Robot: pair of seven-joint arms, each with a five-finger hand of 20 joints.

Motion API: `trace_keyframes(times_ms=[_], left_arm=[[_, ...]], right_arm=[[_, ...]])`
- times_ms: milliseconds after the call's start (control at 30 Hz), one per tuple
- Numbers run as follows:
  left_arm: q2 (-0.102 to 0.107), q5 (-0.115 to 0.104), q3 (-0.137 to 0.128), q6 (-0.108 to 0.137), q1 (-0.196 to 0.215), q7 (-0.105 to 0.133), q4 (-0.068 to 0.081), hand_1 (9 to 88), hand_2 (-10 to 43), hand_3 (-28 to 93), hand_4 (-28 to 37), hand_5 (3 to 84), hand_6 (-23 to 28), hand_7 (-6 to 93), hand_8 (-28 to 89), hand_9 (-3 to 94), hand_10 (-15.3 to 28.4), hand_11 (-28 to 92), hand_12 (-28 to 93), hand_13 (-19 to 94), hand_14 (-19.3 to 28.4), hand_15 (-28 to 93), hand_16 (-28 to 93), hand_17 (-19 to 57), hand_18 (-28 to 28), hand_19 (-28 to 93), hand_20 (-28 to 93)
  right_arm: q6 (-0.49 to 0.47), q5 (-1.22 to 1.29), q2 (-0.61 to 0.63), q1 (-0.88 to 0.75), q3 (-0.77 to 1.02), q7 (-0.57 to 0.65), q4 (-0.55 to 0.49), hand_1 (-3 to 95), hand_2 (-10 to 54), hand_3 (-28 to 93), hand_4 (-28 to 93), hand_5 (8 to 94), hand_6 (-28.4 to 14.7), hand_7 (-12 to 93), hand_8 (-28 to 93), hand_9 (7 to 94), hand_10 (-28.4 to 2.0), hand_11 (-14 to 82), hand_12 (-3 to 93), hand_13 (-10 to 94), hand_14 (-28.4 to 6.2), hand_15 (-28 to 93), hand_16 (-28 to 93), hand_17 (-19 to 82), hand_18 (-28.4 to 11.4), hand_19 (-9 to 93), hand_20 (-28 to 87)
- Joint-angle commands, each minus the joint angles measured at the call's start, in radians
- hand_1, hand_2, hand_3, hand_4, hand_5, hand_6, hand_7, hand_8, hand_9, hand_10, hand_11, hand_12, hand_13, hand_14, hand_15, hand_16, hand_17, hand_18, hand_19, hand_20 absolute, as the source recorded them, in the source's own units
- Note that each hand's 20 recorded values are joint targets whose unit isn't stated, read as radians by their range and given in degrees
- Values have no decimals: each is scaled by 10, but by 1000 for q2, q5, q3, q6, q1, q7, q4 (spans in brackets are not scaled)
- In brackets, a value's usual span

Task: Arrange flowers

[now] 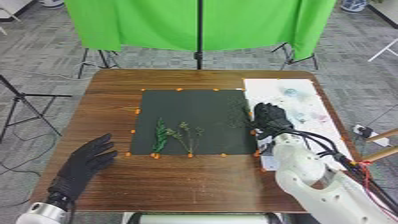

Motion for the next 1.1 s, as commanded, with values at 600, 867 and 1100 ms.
trace_keyframes(times_ms=[600,867,1100], left_arm=[[-10,8,0,-12,21,-23,16,248,3,704,-283,298,41,197,-104,265,118,210,145,216,155,376,-37,-91,222,530,-3],[-10,8,2,-18,10,-34,20,248,3,704,-283,299,41,195,-104,265,118,211,146,215,154,375,-37,-91,221,530,-3],[-11,8,0,-23,13,-39,20,247,2,705,-283,298,41,196,-104,266,119,211,146,215,154,376,-37,-91,221,529,-4]], right_arm=[[-129,-139,8,-2,-3,237,-44,127,-95,763,-283,414,-100,737,-282,540,-169,655,405,668,-77,779,333,267,-214,786,484],[-241,-97,-32,67,-51,269,36,121,-95,749,-283,424,-103,701,-283,539,-174,649,391,659,-83,782,323,265,-216,782,486],[-340,-89,-52,103,-90,261,56,113,-95,737,-283,434,-106,670,-283,539,-178,633,386,657,-86,773,320,263,-221,781,484]])
